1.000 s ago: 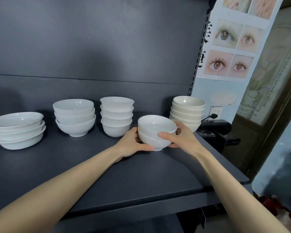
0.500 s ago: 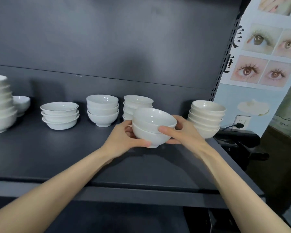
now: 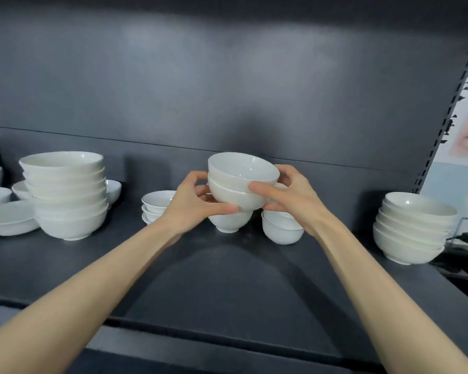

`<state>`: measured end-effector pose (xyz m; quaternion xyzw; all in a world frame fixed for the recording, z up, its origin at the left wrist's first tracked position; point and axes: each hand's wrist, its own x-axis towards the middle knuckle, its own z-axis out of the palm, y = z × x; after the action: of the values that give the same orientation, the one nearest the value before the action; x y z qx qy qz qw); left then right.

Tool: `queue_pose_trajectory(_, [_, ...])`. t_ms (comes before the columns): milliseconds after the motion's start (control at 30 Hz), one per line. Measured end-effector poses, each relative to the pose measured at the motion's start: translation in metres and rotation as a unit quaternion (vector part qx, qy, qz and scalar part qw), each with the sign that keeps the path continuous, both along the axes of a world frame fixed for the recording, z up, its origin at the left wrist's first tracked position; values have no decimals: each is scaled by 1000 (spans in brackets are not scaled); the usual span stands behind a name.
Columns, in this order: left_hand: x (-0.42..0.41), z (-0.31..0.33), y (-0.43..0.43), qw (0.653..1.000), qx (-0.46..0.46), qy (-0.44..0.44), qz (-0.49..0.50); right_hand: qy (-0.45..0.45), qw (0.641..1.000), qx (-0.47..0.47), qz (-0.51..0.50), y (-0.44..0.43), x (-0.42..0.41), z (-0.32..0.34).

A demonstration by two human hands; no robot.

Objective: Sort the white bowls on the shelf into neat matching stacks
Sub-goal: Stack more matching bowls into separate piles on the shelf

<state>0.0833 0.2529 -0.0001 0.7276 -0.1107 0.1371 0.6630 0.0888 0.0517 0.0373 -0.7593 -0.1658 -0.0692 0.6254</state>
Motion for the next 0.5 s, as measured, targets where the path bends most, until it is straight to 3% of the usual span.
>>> queue_pose_trajectory(233, [64, 18, 41, 999, 23, -15, -46, 4, 998, 35, -50, 45, 43, 9])
queue_pose_trajectory(500, [116, 19, 53, 990, 88, 0, -107, 12, 994, -2, -107, 60, 67, 10])
